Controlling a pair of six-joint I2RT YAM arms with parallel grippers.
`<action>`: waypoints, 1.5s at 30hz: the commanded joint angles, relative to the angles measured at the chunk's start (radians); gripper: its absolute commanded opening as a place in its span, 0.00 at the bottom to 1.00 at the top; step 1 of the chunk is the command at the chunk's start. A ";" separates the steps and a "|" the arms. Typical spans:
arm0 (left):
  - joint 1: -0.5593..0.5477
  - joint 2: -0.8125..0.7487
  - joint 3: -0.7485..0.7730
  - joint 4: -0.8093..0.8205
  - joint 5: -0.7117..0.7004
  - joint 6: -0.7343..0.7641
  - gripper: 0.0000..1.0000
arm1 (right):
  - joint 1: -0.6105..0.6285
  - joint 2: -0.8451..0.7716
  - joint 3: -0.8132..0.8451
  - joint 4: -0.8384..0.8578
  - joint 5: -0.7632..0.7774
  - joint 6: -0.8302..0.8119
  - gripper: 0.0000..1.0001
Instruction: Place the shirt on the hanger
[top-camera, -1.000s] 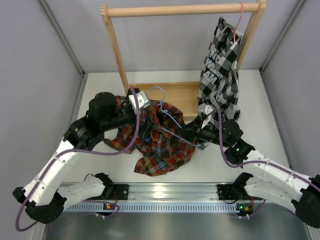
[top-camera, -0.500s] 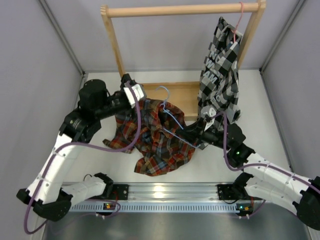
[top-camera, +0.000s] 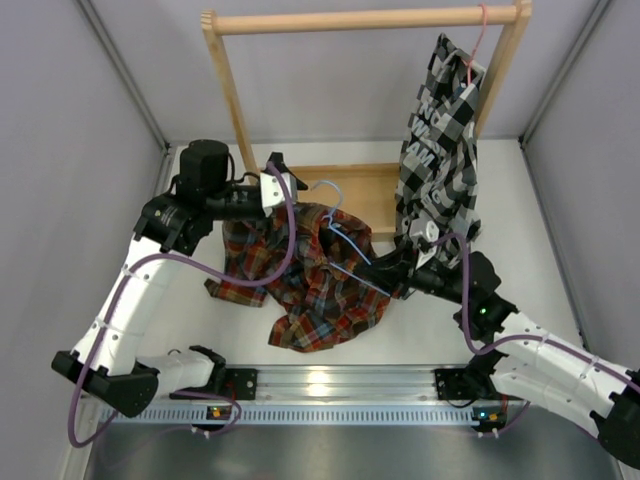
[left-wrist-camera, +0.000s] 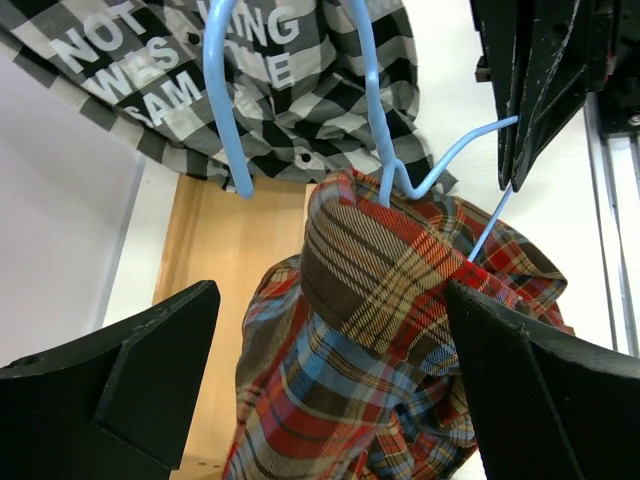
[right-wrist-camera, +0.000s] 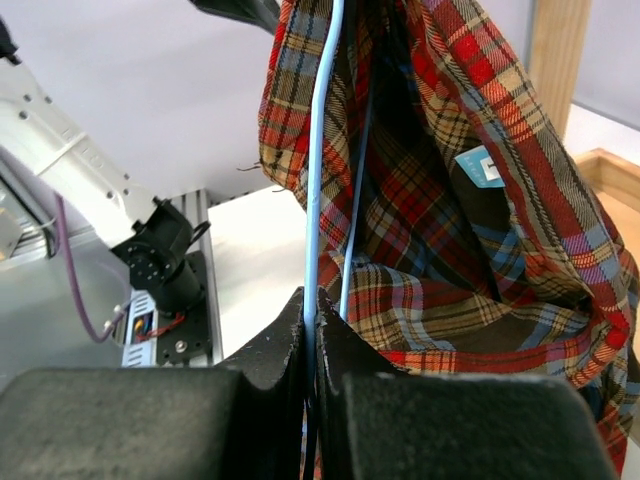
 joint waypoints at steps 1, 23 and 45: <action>0.005 0.007 0.025 -0.022 0.089 0.036 0.98 | -0.003 -0.008 0.021 0.108 -0.086 -0.025 0.00; 0.005 0.053 0.008 -0.108 0.207 -0.102 0.67 | -0.002 -0.074 0.041 -0.014 -0.185 -0.152 0.00; -0.001 -0.007 -0.107 -0.165 0.395 -0.102 0.00 | -0.002 -0.097 0.098 -0.155 -0.211 -0.232 0.00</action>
